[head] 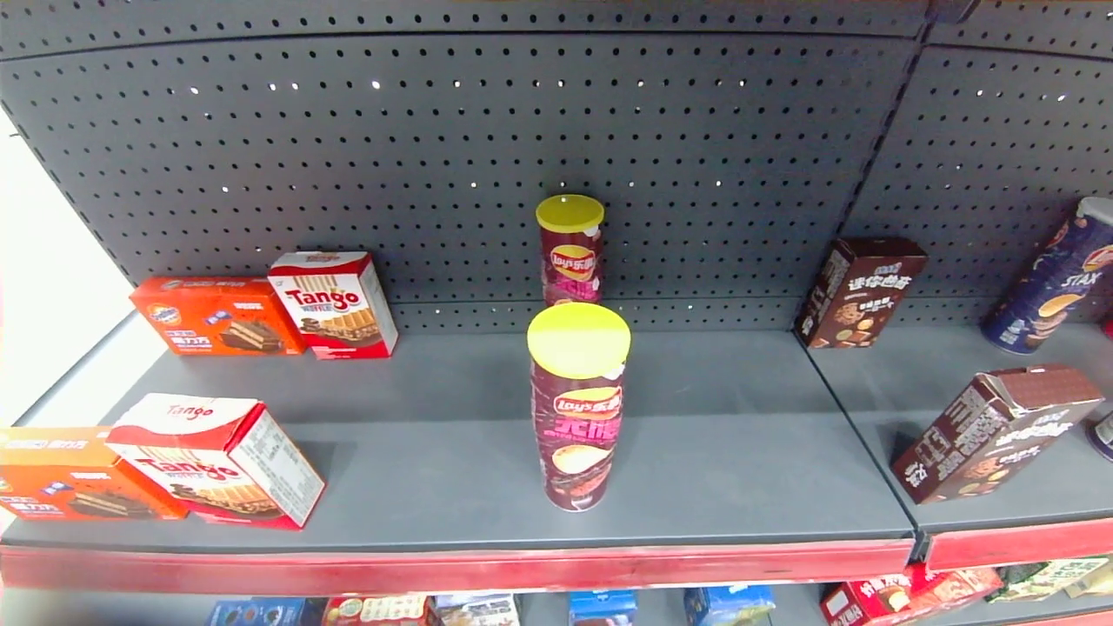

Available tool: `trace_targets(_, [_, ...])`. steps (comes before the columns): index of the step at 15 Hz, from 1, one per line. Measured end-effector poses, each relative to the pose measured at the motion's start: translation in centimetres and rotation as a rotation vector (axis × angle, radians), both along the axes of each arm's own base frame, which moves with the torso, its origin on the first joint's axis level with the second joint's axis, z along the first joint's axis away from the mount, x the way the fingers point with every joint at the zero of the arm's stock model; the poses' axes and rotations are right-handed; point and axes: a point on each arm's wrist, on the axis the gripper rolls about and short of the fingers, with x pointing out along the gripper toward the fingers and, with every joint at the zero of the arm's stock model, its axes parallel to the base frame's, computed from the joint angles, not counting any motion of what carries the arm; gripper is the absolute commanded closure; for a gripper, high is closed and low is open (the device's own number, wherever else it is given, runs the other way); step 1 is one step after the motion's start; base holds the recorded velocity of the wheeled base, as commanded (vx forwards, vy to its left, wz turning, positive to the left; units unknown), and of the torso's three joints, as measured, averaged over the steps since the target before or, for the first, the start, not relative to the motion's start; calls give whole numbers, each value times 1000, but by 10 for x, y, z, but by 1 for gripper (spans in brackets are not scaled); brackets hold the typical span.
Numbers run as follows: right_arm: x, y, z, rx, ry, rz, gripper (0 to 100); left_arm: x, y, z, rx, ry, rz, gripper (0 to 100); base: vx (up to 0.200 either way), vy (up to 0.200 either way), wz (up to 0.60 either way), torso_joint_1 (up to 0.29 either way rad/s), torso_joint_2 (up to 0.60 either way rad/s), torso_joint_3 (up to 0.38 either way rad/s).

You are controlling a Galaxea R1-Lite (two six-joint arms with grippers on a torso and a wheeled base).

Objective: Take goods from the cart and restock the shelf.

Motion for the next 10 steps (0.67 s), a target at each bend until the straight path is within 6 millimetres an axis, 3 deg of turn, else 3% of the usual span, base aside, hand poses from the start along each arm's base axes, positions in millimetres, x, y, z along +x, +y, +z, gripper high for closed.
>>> trace_targets(2, [0, 0, 0, 0, 0, 0, 0, 0, 0, 0, 1, 1, -2, 0, 0, 100, 0, 6, 4, -1])
trace_targets(10, [0, 0, 0, 0, 0, 0, 0, 0, 0, 0, 4, 1, -4, 0, 0, 0, 0, 0, 0, 0])
